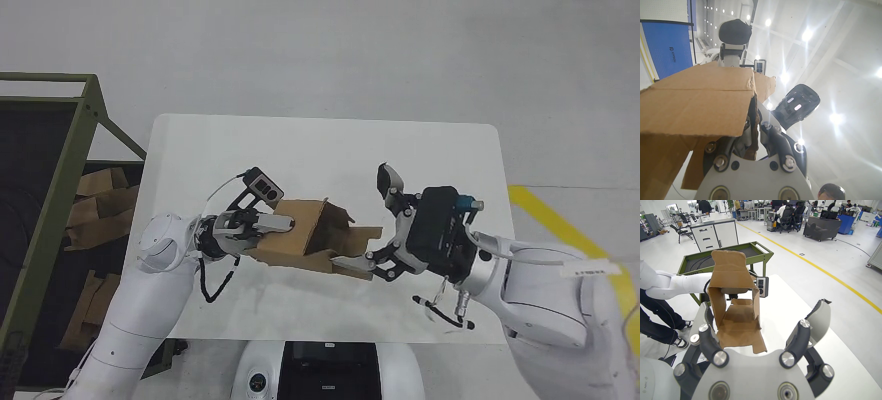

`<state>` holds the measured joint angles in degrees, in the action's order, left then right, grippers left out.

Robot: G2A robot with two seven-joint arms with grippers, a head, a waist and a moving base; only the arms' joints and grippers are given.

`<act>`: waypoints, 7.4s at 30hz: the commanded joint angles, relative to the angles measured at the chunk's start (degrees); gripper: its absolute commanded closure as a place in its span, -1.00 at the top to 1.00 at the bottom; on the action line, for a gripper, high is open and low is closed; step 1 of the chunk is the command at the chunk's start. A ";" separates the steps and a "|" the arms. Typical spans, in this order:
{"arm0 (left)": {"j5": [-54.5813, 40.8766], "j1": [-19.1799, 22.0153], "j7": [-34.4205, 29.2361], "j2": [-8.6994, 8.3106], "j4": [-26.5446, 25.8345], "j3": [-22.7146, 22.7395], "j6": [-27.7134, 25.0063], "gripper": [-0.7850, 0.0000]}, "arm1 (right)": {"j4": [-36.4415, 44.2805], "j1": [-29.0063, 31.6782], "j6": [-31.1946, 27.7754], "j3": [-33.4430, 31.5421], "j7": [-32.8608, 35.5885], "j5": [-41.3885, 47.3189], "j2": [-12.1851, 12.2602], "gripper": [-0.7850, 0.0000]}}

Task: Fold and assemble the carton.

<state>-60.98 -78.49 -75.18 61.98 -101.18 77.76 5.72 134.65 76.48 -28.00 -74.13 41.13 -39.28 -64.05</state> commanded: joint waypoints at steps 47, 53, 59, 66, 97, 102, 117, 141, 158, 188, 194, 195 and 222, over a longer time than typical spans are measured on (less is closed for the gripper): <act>-0.03 -0.60 -0.55 -0.01 0.08 0.69 -0.49 -1.00 | 0.00 -2.72 -2.17 5.92 0.28 -0.87 1.25 -0.46; 0.11 -0.52 -0.69 -0.01 -0.06 0.61 -0.40 -1.00 | 0.00 -3.28 -1.56 6.77 1.05 -0.33 1.36 -0.47; 0.11 -0.41 -0.62 0.02 -0.05 0.50 -0.48 -1.00 | 0.00 -4.04 -0.84 8.11 2.34 0.45 1.44 -0.48; 0.20 -0.33 -0.72 0.03 0.01 0.39 -0.48 -1.00 | 0.00 -5.10 0.23 9.56 3.55 0.72 1.48 -0.50; -1.02 -1.16 -1.14 -0.02 -0.14 1.81 -1.70 -1.00 | 0.00 -5.44 2.81 7.64 2.56 1.32 2.14 -0.42; -1.34 -1.41 -1.15 -0.02 -0.41 2.15 -1.86 -1.00 | 0.00 -3.61 1.78 4.88 0.83 1.88 2.53 -0.40; -1.45 -2.95 0.00 0.16 -2.16 4.12 -7.59 -1.00 | 0.00 6.57 -1.08 -7.35 -9.49 8.77 3.54 1.00; -2.68 -2.62 2.34 0.75 -1.46 2.62 -6.73 -1.00 | -2.58 10.61 -2.58 -5.26 -0.37 32.59 4.39 1.00; -1.44 -1.40 2.42 1.03 -0.34 1.27 -5.43 -1.00 | -5.37 1.35 -2.89 3.53 2.78 37.71 3.97 1.00; 5.87 -3.11 4.54 1.08 -3.03 3.49 -13.94 -1.00 | -8.49 -2.68 5.54 7.81 1.61 38.35 3.49 1.00; 8.32 -3.91 5.44 1.06 -3.88 3.78 -15.85 -1.00 | -8.57 -2.81 5.83 8.61 2.38 39.33 3.45 1.00; 8.82 -4.04 5.63 1.06 -4.10 3.85 -16.35 -1.00 | -8.67 -2.87 5.97 8.74 2.40 39.44 3.44 1.00; 20.19 -7.53 13.93 1.36 -8.04 4.49 -29.08 -1.00 | -7.33 -0.65 12.93 8.34 -5.68 32.14 3.12 1.00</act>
<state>-40.98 -86.02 -61.50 63.34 -109.26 82.25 -23.24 127.23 75.84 -15.14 -65.80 35.76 -6.80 -60.90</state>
